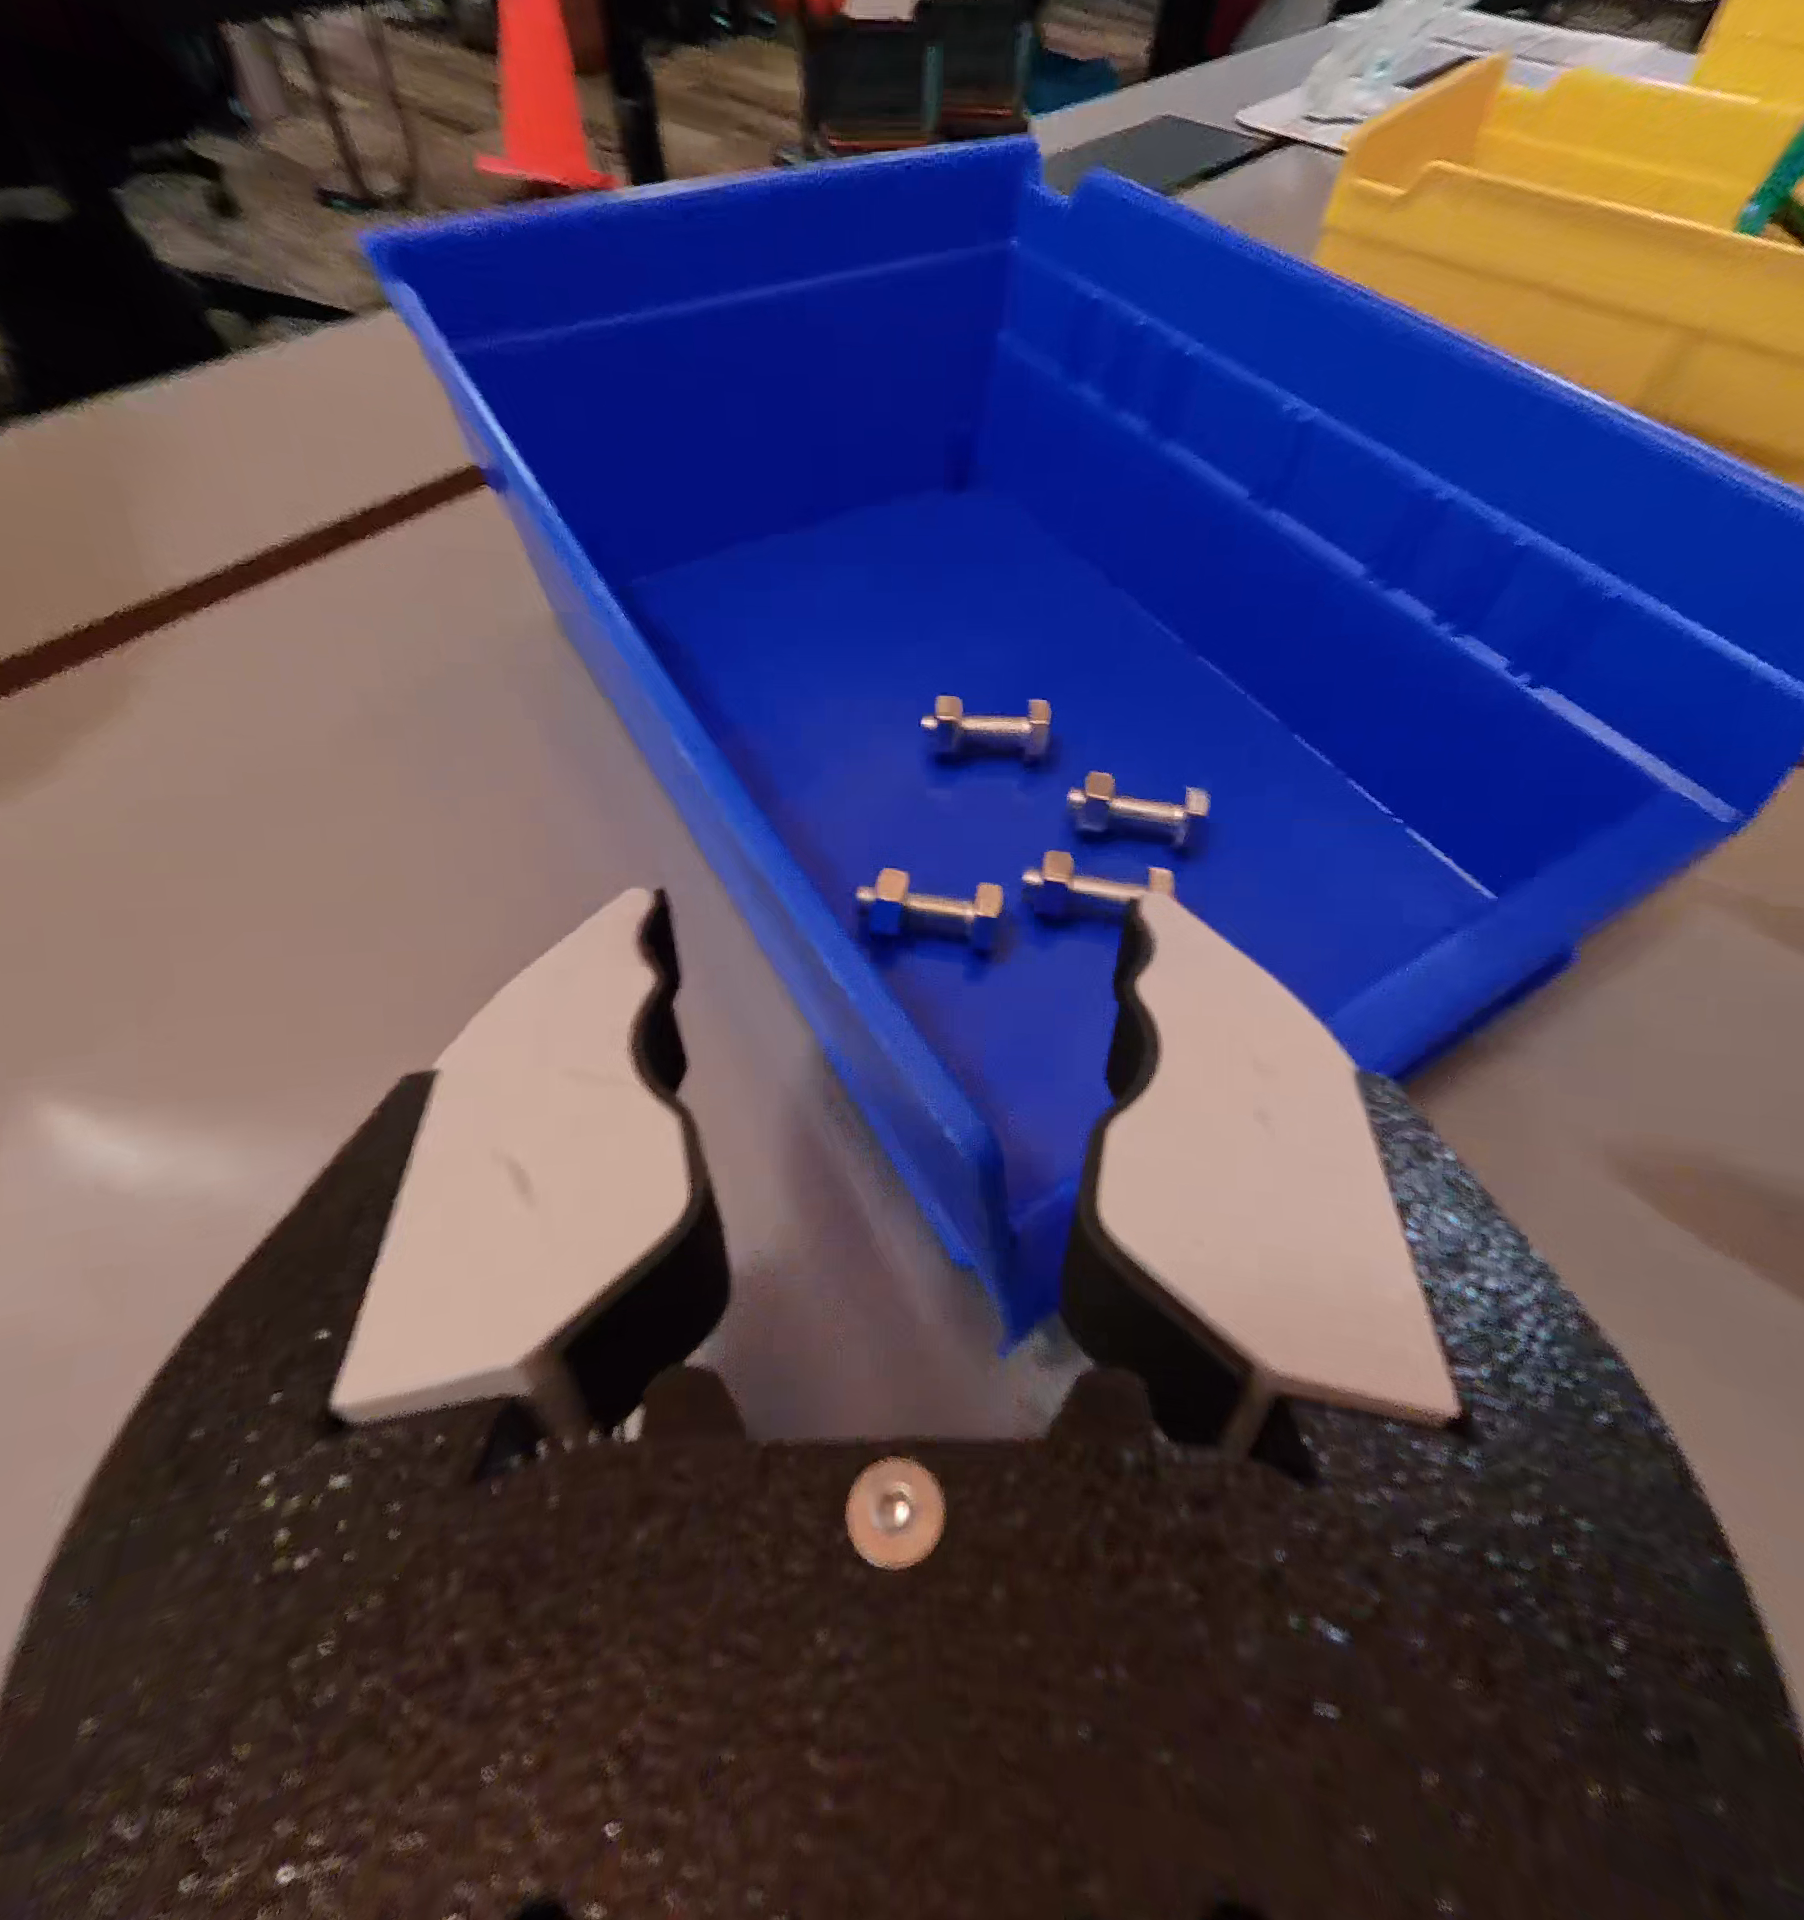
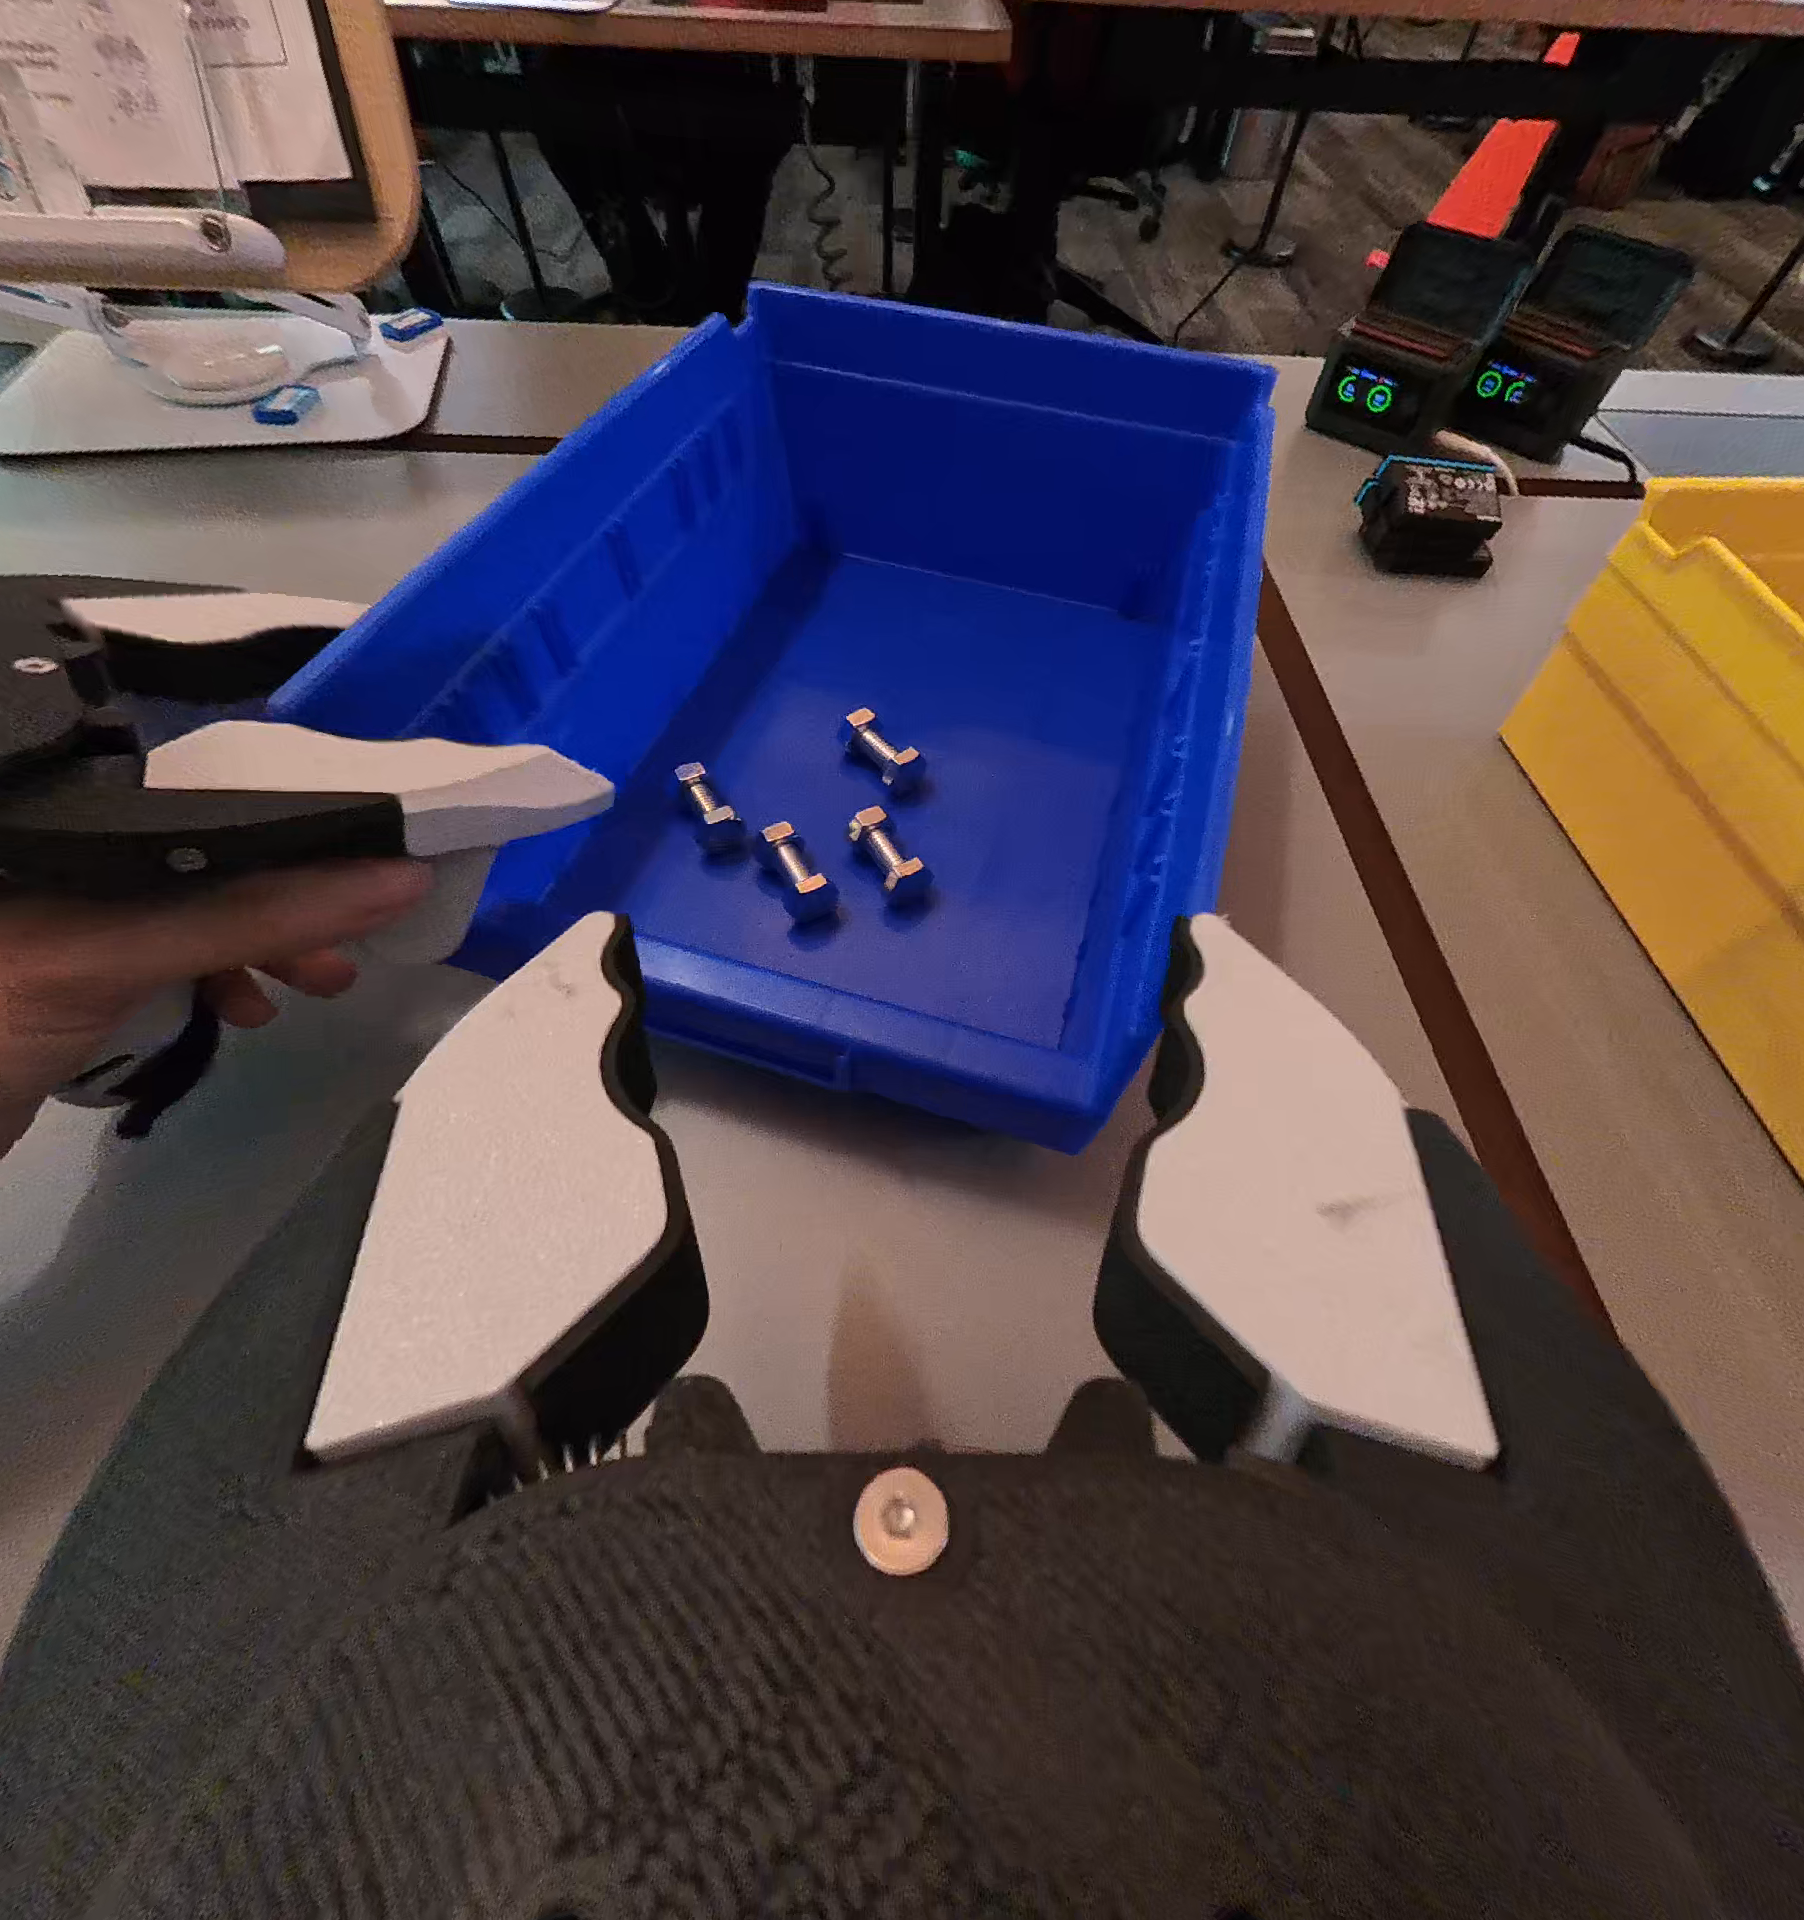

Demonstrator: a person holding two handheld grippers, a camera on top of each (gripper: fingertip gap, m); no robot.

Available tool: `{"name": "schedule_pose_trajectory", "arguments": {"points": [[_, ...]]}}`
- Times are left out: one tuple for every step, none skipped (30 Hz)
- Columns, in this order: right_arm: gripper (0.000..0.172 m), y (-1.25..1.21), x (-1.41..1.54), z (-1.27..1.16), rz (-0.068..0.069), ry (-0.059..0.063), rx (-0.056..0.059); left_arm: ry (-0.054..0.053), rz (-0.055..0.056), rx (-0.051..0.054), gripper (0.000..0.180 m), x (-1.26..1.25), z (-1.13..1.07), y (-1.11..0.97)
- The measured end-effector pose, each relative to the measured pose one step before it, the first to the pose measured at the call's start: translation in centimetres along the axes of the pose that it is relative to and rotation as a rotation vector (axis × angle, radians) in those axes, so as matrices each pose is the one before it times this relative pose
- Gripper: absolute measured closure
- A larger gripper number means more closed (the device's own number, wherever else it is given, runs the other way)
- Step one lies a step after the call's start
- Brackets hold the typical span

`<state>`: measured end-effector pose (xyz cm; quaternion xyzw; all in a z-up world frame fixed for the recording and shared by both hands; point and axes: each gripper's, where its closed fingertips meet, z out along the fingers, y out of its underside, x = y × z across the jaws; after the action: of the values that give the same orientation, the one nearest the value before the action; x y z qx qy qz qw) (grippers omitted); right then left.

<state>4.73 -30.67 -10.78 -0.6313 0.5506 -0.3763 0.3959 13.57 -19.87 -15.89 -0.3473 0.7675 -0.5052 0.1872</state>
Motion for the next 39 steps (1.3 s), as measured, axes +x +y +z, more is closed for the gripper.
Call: {"name": "schedule_pose_trajectory", "arguments": {"points": [[0.076,-0.109,-0.238,0.019,-0.0130,-0.0011,0.0022,0.0313,-0.0179,-0.0117,0.118,0.006,0.009,0.085],[0.076,-0.087,-0.207,0.027,-0.0115,0.0010,0.0003,0.0012,-0.0101,-0.0001,0.130,-0.521,-0.260,-0.005],[0.076,-0.060,-0.234,0.042,-0.0093,0.0000,-0.0012,-0.0192,0.0124,0.0134,0.148,-0.894,-0.391,-0.111],[0.076,-0.053,-0.258,0.045,-0.0059,-0.0023,-0.0010,-0.0286,0.0290,0.0107,0.158,-1.030,-0.368,-0.066],[0.076,-0.053,-0.292,0.050,-0.0033,-0.0037,-0.0024,-0.0357,0.0251,-0.0040,0.165,-1.118,-0.454,0.086],[0.076,-0.054,-0.367,0.044,-0.0032,-0.0079,-0.0023,-0.0349,0.0194,-0.0138,0.170,-1.143,-0.506,0.239],[0.076,-0.088,-0.473,0.034,-0.0050,-0.0124,-0.0011,-0.0220,0.0190,-0.0132,0.173,-1.048,-0.538,0.302],[0.077,-0.106,-0.530,0.019,-0.0060,-0.0126,-0.0002,-0.0081,0.0222,-0.0074,0.175,-0.922,-0.585,0.345],[0.077,-0.179,-0.575,-0.009,-0.0062,-0.0116,0.0012,-0.0027,0.0203,-0.0039,0.176,-0.838,-0.716,0.434],[0.077,-0.293,-0.708,-0.052,-0.0070,-0.0152,0.0051,-0.0063,0.0156,-0.0036,0.176,-0.840,-0.900,0.530],[0.077,-0.412,-0.873,-0.102,-0.0084,-0.0211,0.0096,-0.0069,0.0108,-0.0031,0.175,-0.865,-1.080,0.640],[0.077,-0.512,-0.997,-0.107,-0.0088,-0.0228,0.0135,-0.0049,0.0013,-0.0005,0.176,-0.887,-1.249,0.744],[0.077,-0.584,-1.217,-0.111,-0.0091,-0.0301,0.0154,-0.0043,-0.0089,0.0006,0.176,-0.956,-1.428,0.862],[0.077,-0.652,-1.470,-0.074,-0.0093,-0.0404,0.0188,-0.0083,-0.0136,0.0003,0.176,-1.060,-1.576,0.954],[0.077,-0.715,-1.659,0.023,-0.0100,-0.0457,0.0229,-0.0128,-0.0136,0.0024,0.176,-1.149,-1.713,1.004],[0.076,-0.727,-1.873,0.158,-0.0087,-0.0542,0.0256,-0.0143,-0.0160,0.0044,0.176,-1.214,-1.780,1.020],[0.076,-0.632,-2.157,0.318,-0.0050,-0.0693,0.0232,-0.0159,-0.0161,0.0021,0.176,-1.294,-1.804,1.013],[0.076,-0.496,-2.257,0.543,-0.0005,-0.0768,0.0172,-0.0214,-0.0112,-0.0015,0.176,-1.386,-1.803,1.014],[0.074,-0.389,-2.185,0.771,0.0124,-0.0743,0.0088,-0.0300,-0.0061,-0.0039,0.175,-1.498,-1.769,1.012],[0.075,-0.416,-2.140,1.038,0.0217,-0.0746,0.0028,-0.0324,-0.0075,-0.0048,0.176,-1.532,-1.707,0.994],[0.075,-0.618,-2.124,1.303,0.0217,-0.0772,0.0043,-0.0289,-0.0173,-0.0025,0.176,-1.476,-1.593,0.938],[0.076,-0.945,-1.967,1.576,0.0196,-0.0678,0.0107,-0.0260,-0.0243,0.0022,0.176,-1.410,-1.462,0.848],[0.077,-1.212,-1.828,1.825,0.0146,-0.0569,0.0088,-0.0276,-0.0257,0.0041,0.176,-1.381,-1.328,0.758],[0.077,-1.345,-1.885,2.012,0.0022,-0.0569,-0.0001,-0.0316,-0.0242,0.0032,0.176,-1.318,-1.201,0.657],[0.078,-1.423,-1.858,2.239,-0.0157,-0.0572,-0.0087,-0.0339,-0.0221,0.0031,0.176,-1.252,-1.048,0.547],[0.078,-1.372,-1.544,2.482,-0.0318,-0.0450,-0.0236,-0.0362,-0.0189,0.0050,0.176,-1.181,-0.894,0.456],[0.077,-1.423,-1.001,2.649,-0.0268,-0.0205,-0.0311,-0.0370,-0.0157,0.0082,0.176,-1.088,-0.752,0.362],[0.074,-1.475,-0.684,2.791,-0.0115,-0.0060,-0.0295,-0.0362,-0.0159,0.0135,0.176,-1.018,-0.624,0.260],[0.072,-1.314,-0.621,2.938,-0.0044,-0.0068,-0.0337,-0.0323,-0.0131,0.0187,0.176,-0.862,-0.447,0.154],[0.071,-1.020,-0.686,3.090,0.0071,-0.0160,-0.0422,-0.0272,-0.0006,0.0167,0.176,-0.722,-0.272,0.067],[0.071,-0.649,-0.595,3.163,0.0236,-0.0178,-0.0546,-0.0274,0.0055,0.0128,0.175,-0.683,-0.152,0.039],[0.071,-0.211,-0.468,3.161,0.0257,-0.0151,-0.0716,-0.0242,-0.0033,0.0155,0.175,-0.639,-0.104,0.001],[0.072,0.173,-0.228,3.051,0.0213,-0.0061,-0.0843,-0.0128,-0.0101,0.0212,0.175,-0.440,-0.081,-0.028],[0.072,0.340,0.066,2.907,0.0307,0.0093,-0.0818,-0.0038,-0.0131,0.0233,0.175,-0.292,-0.088,-0.039],[0.077,0.459,0.012,2.704,0.0505,0.0096,-0.0760,-0.0013,-0.0131,0.0126,0.175,-0.207,-0.092,0.002],[0.081,0.508,-0.293,2.373,0.0405,-0.0110,-0.0732,-0.0039,-0.0004,0.0011,0.175,-0.170,-0.079,0.017],[0.086,0.269,-0.165,2.001,0.0133,-0.0064,-0.0542,-0.0031,0.0093,0.0015,0.175,-0.119,-0.065,0.011],[0.091,-0.150,0.240,1.658,0.0138,0.0187,-0.0234,0.0020,0.0080,0.0021,0.175,-0.042,-0.071,0.007],[0.096,-0.295,0.193,1.353,0.0342,0.0175,-0.0114,0.0029,0.0037,0.0026,0.175,-0.051,-0.063,-0.007]]}}
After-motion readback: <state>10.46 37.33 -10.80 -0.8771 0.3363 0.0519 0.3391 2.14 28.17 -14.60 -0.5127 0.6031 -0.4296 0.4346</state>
